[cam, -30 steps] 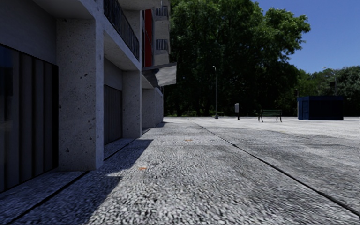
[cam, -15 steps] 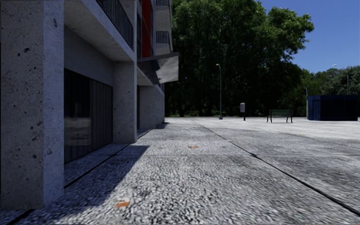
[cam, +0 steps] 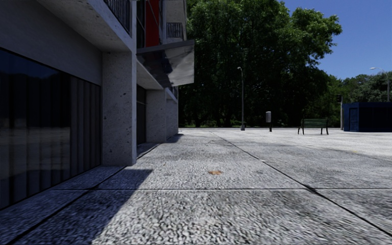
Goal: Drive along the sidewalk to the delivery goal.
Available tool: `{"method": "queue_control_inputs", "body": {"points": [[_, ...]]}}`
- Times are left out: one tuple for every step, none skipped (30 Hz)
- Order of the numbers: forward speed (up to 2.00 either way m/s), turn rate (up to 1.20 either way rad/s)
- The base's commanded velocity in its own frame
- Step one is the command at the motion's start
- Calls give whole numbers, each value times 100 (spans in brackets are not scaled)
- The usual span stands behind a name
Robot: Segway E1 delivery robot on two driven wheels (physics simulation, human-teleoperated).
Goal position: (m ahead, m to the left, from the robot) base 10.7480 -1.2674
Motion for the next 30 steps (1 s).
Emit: {"method": "queue_control_inputs", "body": {"points": [[200, 0], [200, 0], [200, 0], [200, 0], [200, 0], [200, 0], [200, 0], [200, 0], [200, 0], [200, 0], [200, 0], [200, 0], [200, 0], [200, 0], [200, 0], [200, 0], [200, 0], [200, 0], [200, 0], [200, 0], [200, 0], [200, 0], [200, 0], [200, 0], [200, 0], [200, 0], [200, 0], [200, 0], [200, 0], [200, 0]]}}
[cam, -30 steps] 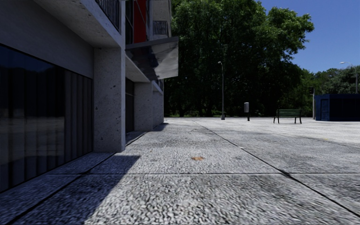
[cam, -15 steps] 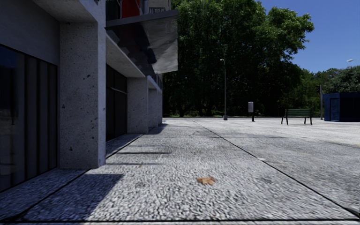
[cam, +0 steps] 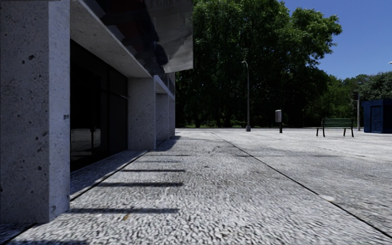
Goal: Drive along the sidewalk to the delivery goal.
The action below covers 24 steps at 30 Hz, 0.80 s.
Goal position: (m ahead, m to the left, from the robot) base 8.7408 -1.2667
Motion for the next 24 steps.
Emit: {"method": "queue_control_inputs", "body": {"points": [[200, 0], [200, 0], [200, 0], [200, 0], [200, 0], [200, 0], [200, 0], [200, 0], [200, 0], [200, 0], [200, 0], [200, 0], [200, 0], [200, 0], [200, 0], [200, 0], [200, 0], [200, 0], [200, -1], [200, -10], [200, -17], [200, -17], [200, -19], [200, -20]]}}
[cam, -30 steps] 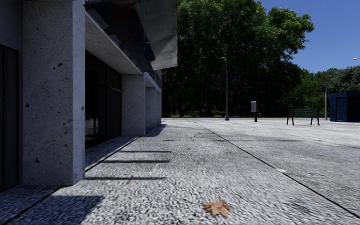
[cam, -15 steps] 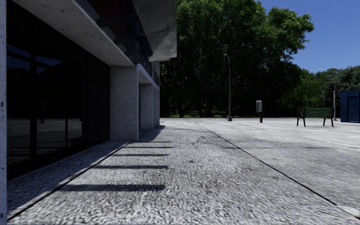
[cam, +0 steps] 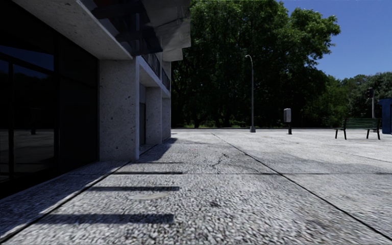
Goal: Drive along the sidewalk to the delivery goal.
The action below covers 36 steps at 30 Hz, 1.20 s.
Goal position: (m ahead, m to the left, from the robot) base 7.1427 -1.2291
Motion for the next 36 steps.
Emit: {"method": "queue_control_inputs", "body": {"points": [[200, -20], [200, -20], [200, -20], [200, -20], [200, -20], [200, -20], [200, -20], [200, -20], [200, -20], [200, -22], [200, -24], [200, -24], [200, -29], [200, -31], [200, -31], [200, -32], [200, -32], [200, -32], [200, -32], [200, -32], [200, -32], [200, -32], [200, -32], [200, -32], [200, -32], [200, -32], [200, -32], [200, -32], [200, -32], [200, -32], [200, -32], [200, -32], [200, -32], [200, -32], [200, -32], [200, -32]]}}
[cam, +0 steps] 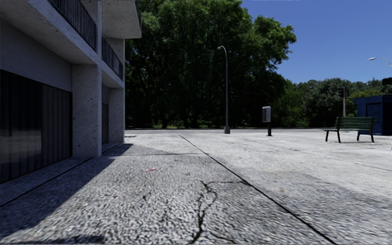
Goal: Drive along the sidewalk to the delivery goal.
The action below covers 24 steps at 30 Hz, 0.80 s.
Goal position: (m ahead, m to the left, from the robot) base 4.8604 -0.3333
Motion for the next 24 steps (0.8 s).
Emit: {"method": "queue_control_inputs", "body": {"points": [[200, -32], [200, -32], [200, -32], [200, -32], [200, -32], [200, -32], [200, -32], [200, -32], [200, -35], [200, -36], [200, -36], [200, -38], [200, -39], [200, -40], [200, -40], [200, -40], [200, -40], [200, -40], [200, -38], [200, 0], [200, 0], [200, 0], [200, 0], [200, 0]]}}
